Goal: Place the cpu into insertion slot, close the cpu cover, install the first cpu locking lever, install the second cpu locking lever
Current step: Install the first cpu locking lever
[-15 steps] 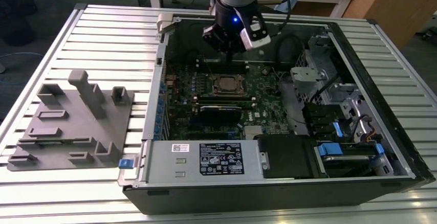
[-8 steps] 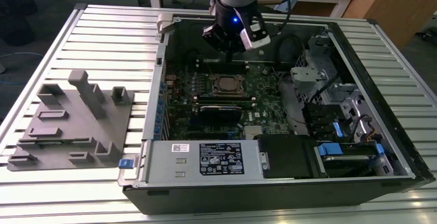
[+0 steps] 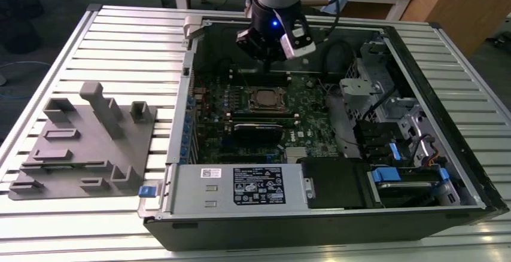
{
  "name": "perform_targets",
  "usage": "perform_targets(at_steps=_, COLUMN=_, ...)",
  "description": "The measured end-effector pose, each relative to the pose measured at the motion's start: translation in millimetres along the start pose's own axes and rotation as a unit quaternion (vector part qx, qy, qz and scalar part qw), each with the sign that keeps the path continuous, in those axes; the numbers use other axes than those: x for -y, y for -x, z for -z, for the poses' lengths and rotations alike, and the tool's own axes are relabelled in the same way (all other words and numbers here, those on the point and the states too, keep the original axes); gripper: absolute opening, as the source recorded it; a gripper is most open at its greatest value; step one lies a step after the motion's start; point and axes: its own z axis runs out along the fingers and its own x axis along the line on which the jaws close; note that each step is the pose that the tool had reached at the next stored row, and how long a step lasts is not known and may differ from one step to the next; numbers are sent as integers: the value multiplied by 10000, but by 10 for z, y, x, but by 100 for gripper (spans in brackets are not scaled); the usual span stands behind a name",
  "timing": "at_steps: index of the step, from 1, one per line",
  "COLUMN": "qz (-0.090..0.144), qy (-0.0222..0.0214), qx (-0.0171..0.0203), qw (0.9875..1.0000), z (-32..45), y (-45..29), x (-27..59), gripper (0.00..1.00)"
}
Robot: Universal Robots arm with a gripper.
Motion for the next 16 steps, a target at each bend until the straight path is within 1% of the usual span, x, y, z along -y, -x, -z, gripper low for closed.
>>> perform_targets(at_steps=1, qz=-5, qy=5, qx=-32, qw=10000, z=-1, y=0, x=0, gripper=11)
perform_targets(at_steps=2, qz=-8, qy=9, qx=-50, qw=10000, z=0, y=0, x=0, gripper=11)
perform_targets(at_steps=6, qz=-8, qy=11, qx=-50, qw=10000, z=-1, y=0, x=0, gripper=11)
perform_targets(at_steps=7, qz=-9, qy=22, qx=-51, qw=10000, z=-1, y=0, x=0, gripper=11)
perform_targets(at_steps=8, qz=-9, qy=57, qx=-53, qw=10000, z=-2, y=1, x=0, gripper=11)
perform_targets(at_steps=11, qz=-14, qy=212, qx=-65, qw=9998, z=-1, y=1, x=0, gripper=11)
perform_targets(at_steps=12, qz=-15, qy=242, qx=-68, qw=9997, z=-1, y=1, x=1, gripper=11)
perform_targets(at_steps=13, qz=-16, qy=249, qx=-68, qw=9997, z=-1, y=0, x=0, gripper=11)
perform_targets(at_steps=16, qz=-16, qy=251, qx=-68, qw=9997, z=-1, y=0, x=0, gripper=11)
